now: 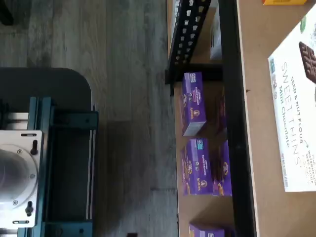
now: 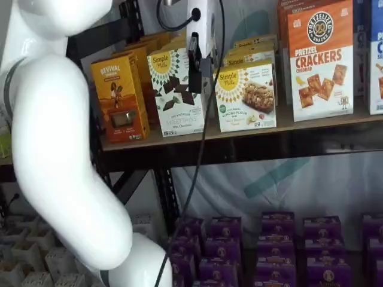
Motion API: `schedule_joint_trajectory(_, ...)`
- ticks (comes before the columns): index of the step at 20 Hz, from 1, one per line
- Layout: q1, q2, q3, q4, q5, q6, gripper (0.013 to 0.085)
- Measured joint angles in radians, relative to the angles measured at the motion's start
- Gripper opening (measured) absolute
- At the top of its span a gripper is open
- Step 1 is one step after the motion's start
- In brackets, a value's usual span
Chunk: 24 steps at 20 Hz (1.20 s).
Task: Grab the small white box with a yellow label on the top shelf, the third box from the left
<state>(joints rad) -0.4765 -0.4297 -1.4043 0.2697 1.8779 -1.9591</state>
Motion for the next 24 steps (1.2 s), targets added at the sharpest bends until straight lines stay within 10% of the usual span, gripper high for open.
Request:
schedule_joint_trajectory(6, 0.048, -0.058, 0.061, -0.023, -0.074, 0.036, 0.0850)
schedule_joint_trajectory(17, 0.001, -0.084, 0.134, 0.135, -0.302, 0.011, 0.0850)
schedule_joint_trajectory(24, 0.010, 0.024, 0.060, 0.047, -0.332, -0.019, 0.0850)
